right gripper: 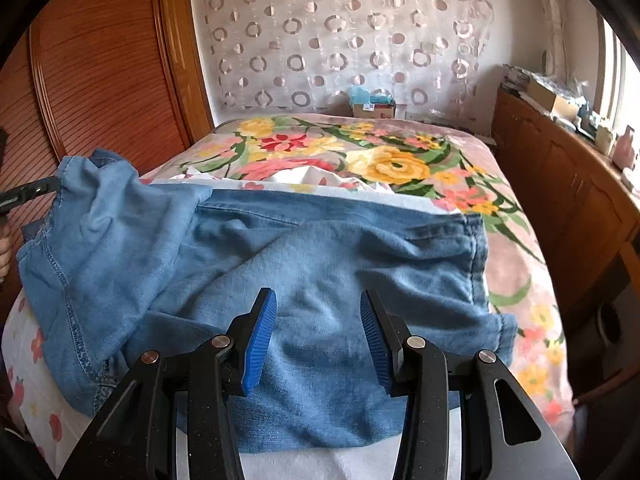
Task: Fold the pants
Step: 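Lay the folded jeans down and open both tools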
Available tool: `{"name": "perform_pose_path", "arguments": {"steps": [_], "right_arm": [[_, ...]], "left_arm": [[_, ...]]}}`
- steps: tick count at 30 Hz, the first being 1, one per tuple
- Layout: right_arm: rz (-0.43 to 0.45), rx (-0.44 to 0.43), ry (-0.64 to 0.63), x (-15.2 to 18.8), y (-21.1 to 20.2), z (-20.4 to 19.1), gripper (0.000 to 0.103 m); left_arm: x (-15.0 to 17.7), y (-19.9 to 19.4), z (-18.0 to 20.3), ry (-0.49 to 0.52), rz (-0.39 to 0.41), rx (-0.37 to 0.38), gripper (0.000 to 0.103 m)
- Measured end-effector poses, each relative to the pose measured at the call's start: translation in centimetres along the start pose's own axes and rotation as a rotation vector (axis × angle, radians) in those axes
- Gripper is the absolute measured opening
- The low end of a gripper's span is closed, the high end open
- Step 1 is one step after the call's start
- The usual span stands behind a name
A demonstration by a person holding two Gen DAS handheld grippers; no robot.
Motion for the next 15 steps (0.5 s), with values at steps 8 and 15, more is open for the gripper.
{"name": "perform_pose_path", "arguments": {"steps": [8, 15], "right_arm": [[-0.004, 0.002, 0.026, 0.7, 0.9, 1.5, 0.046], [-0.002, 0.004, 0.049, 1.3, 0.9, 2.5, 0.046]], "left_arm": [[-1.1, -1.2, -1.1, 0.025, 0.042, -0.082, 0.007], [-1.9, -2.9, -3.8, -0.001, 0.029, -0.139, 0.007]]}}
Point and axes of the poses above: each gripper's, at about its wrist camera, not at the fingertips, and y roughly the way its jaws point, z to its right, x to its underside, the point moved 7 cm from there along y, roughly the way its jaws point, and after that the axes turned 10 degrees about -z, right-handed, at the moved point
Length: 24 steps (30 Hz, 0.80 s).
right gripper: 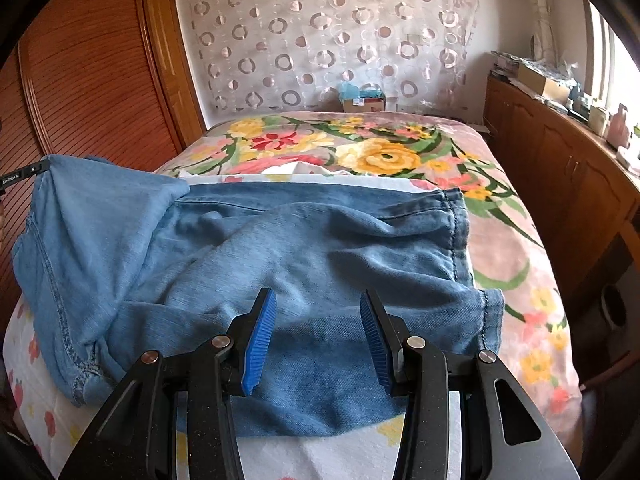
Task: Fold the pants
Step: 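Lay the folded jeans down and open both tools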
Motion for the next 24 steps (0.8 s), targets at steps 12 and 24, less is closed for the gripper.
{"name": "perform_pose_path", "arguments": {"steps": [12, 24], "right_arm": [[0.015, 0.010, 0.017, 0.9, -1.2, 0.8, 0.046], [0.010, 0.005, 0.036, 1.9, -1.9, 0.9, 0.046]], "left_arm": [[3.5, -2.3, 3.4, 0.036, 0.015, 0.092, 0.067], [11.2, -0.3, 4.7, 0.083, -0.123, 0.056, 0.048]]}}
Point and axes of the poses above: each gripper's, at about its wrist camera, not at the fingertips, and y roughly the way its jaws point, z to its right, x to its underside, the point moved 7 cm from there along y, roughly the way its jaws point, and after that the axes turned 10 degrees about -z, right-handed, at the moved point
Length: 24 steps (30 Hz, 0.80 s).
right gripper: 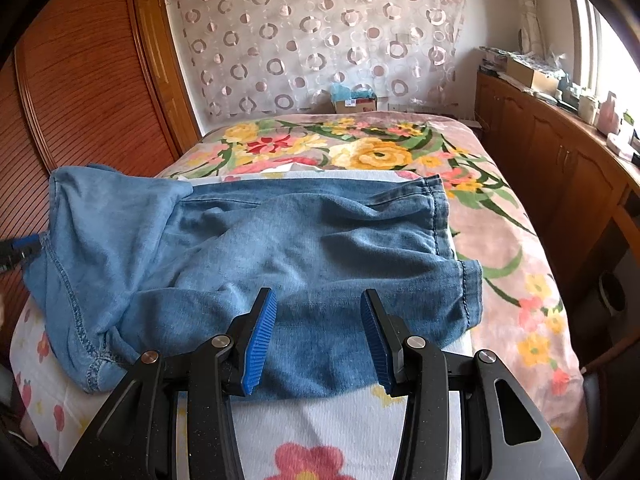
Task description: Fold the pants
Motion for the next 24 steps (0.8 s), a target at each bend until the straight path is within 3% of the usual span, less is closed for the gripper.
{"name": "perform_pose_path", "arguments": {"steps": [2, 3, 4, 6, 11, 18, 21, 23, 24], "right_arm": [[0.003, 0.003, 0.005, 0.0, -0.2, 0.2, 0.046], [0.005, 0.004, 0.007, 0.0, -0.3, 0.4, 0.046], [0.006, 0.005, 0.008, 0.1, -0.4, 0.5, 0.046], [0.009, 0.009, 0.011, 0.2, -0.5, 0.8, 0.046], [0.002, 0.022, 0.024, 1.1, -0.8, 1.6, 0.046], [0.001, 0.021, 0.046, 1.4, -1.1, 1.9, 0.046], [0.000, 0.017, 0.043, 1.5, -1.0, 1.8, 0.046], [-0.001, 0.015, 0.045, 1.6, -1.0, 1.9, 0.046], [-0.002, 0.014, 0.045, 1.7, -0.9, 1.9, 0.046]], "left_arm": [[0.7, 0.1, 0.2, 0.013, 0.002, 0.001, 0.018], [0.9, 0.1, 0.2, 0.016, 0.001, -0.004, 0.014], [1.1, -0.1, 0.1, 0.021, 0.010, -0.014, 0.003], [1.1, -1.6, -0.6, -0.005, 0.056, -0.040, 0.001], [1.2, -4.2, -4.3, -0.103, 0.098, -0.058, 0.001], [1.5, -3.8, -3.5, -0.090, 0.070, -0.010, 0.002], [1.5, -2.9, -2.4, -0.060, 0.054, 0.009, 0.020], [1.6, -1.9, -1.8, -0.042, 0.033, 0.026, 0.040], [1.6, -1.6, -1.6, -0.035, 0.024, 0.030, 0.040]]}}
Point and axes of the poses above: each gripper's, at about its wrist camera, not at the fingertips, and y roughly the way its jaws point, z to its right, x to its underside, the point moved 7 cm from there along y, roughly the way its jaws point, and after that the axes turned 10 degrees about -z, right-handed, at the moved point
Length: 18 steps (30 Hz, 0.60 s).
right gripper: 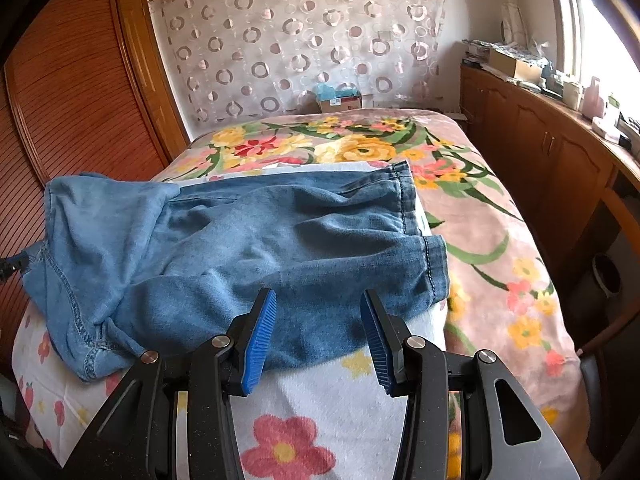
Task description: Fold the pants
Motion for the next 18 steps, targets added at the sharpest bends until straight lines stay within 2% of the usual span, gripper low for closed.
{"name": "perform_pose_path", "arguments": {"steps": [6, 7, 8, 9, 10, 14, 16, 18], "right_arm": [[-0.005, -0.003, -0.007, 0.2, 0.1, 0.0, 0.046], [-0.007, -0.002, -0.009, 0.3, 0.1, -0.1, 0.046], [-0.009, -0.002, -0.010, 0.3, 0.2, -0.1, 0.046], [-0.009, -0.001, -0.010, 0.3, 0.2, -0.1, 0.046], [-0.009, -0.001, -0.009, 0.3, 0.3, 0.0, 0.046], [-0.012, -0.001, -0.005, 0.4, 0.4, 0.2, 0.046], [-0.012, -0.001, -0.005, 0.4, 0.4, 0.2, 0.046], [-0.012, -0.003, 0.001, 0.5, 0.4, 0.3, 0.046]], "left_arm": [[1.1, 1.5, 0.0, 0.006, -0.029, -0.030, 0.038], [1.4, 1.6, 0.1, 0.013, -0.032, -0.032, 0.030], [1.6, 1.7, 0.2, 0.023, -0.034, -0.038, 0.015], [1.8, 1.6, 0.2, 0.025, -0.032, -0.042, 0.007], [1.9, 1.3, 0.0, 0.019, -0.024, -0.040, 0.003], [2.1, -1.7, -1.4, -0.051, 0.072, -0.054, 0.002], [2.6, -2.2, -2.9, -0.101, 0.068, -0.084, 0.002], [3.3, -2.1, -3.7, -0.124, 0.053, -0.072, 0.002]]}}
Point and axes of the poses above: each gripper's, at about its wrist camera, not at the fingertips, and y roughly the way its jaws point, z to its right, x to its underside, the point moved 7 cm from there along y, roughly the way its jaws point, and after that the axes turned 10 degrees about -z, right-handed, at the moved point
